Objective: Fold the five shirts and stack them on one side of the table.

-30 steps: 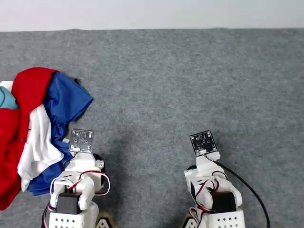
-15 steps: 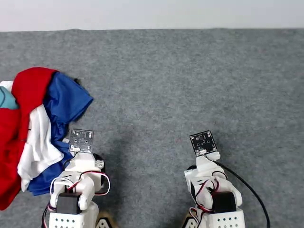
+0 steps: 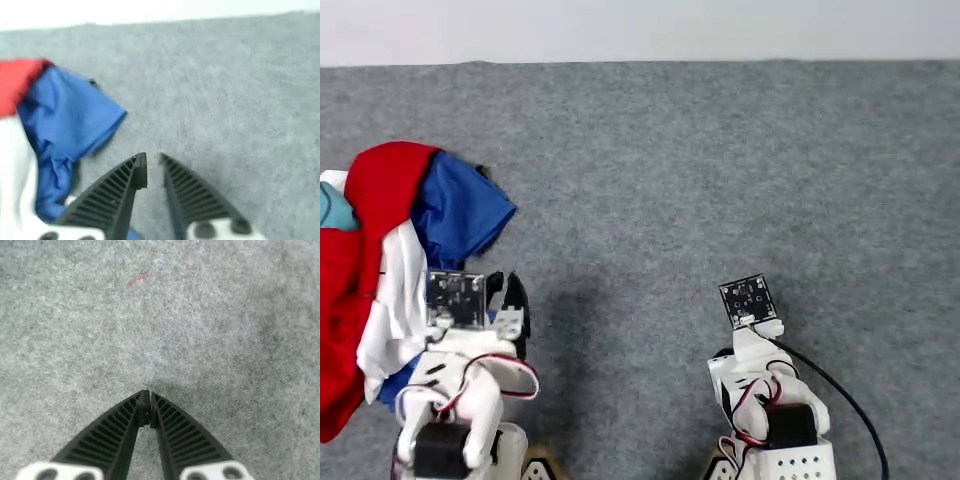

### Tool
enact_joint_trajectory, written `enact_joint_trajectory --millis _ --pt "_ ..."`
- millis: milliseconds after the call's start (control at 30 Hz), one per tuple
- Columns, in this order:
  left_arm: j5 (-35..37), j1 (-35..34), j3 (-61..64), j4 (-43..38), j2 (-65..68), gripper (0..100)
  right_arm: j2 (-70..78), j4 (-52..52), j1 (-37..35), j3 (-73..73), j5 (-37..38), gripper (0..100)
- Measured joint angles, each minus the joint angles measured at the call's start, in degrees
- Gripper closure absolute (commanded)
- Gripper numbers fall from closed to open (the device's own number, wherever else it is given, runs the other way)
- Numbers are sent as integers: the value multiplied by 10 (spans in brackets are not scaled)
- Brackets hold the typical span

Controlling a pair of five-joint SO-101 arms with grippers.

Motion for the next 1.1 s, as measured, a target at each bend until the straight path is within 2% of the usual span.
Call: enact_joint_trajectory --millis 133,300,600,700,967,1100 --pt "-19 -4 -85 46 60 885 0 0 0 0 0 990" --pt "-19 -42 -232 59 244 885 0 0 0 0 0 990" --pt "-21 -65 -578 251 640 885 0 0 0 0 0 990" --pt "-21 -65 -656 284 738 885 0 0 0 0 0 990" --pt "-29 -65 -742 290 911 885 0 0 0 0 0 990" --pt "-81 -65 -751 289 956 885 0 0 0 0 0 990"
